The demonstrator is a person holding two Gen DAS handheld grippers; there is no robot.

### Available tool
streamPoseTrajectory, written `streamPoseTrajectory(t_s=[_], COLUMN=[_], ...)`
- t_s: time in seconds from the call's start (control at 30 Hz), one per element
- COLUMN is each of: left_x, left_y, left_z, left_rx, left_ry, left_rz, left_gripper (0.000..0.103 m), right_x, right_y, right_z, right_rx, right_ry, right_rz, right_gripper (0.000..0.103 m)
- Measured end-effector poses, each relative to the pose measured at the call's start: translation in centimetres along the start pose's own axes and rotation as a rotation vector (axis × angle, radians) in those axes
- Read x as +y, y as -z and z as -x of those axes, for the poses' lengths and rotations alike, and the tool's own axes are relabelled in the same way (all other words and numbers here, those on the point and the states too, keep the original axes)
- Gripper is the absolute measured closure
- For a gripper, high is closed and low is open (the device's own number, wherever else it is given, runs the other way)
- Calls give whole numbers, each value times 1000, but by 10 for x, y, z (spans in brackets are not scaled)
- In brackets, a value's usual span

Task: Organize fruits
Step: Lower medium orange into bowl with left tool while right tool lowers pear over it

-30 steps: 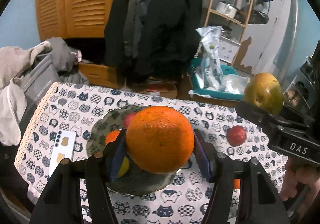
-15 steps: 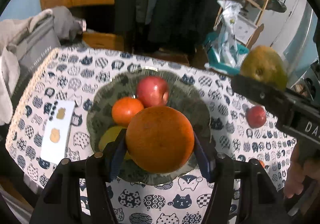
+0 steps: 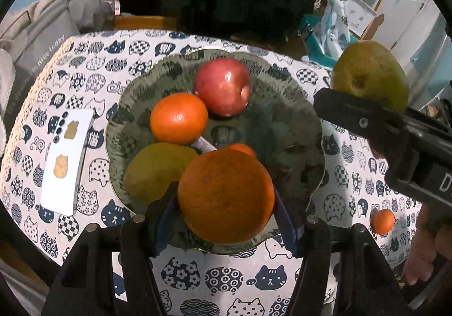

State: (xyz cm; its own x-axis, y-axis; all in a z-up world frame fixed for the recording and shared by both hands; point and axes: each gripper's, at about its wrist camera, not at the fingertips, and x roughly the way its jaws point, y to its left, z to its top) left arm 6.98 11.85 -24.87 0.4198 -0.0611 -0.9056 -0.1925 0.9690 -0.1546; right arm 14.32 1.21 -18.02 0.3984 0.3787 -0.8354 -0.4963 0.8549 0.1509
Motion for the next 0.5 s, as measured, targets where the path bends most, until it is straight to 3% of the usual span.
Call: streamPoseTrajectory(t_s=[0.37,0.4,0.47,0.5], left_x=[1,1,0,1], left_y=[4,3,1,0], left_z=[-22,-21,-16,-14], left_rx=[85,76,58,48], left_ry=[1,4,-3,-6], left_rz=[18,16,12,10], left_gripper=[37,35,22,21], right_x=[-8,-9,-10,-10], right_y=[5,4,4,4], right_z=[-10,-10,-10,-11], right_rx=[28,28,29,29], right_ry=[0,-1,-4,-5], right_rz=[-26,-29,-34,-35], right_gripper=[23,23,23,23])
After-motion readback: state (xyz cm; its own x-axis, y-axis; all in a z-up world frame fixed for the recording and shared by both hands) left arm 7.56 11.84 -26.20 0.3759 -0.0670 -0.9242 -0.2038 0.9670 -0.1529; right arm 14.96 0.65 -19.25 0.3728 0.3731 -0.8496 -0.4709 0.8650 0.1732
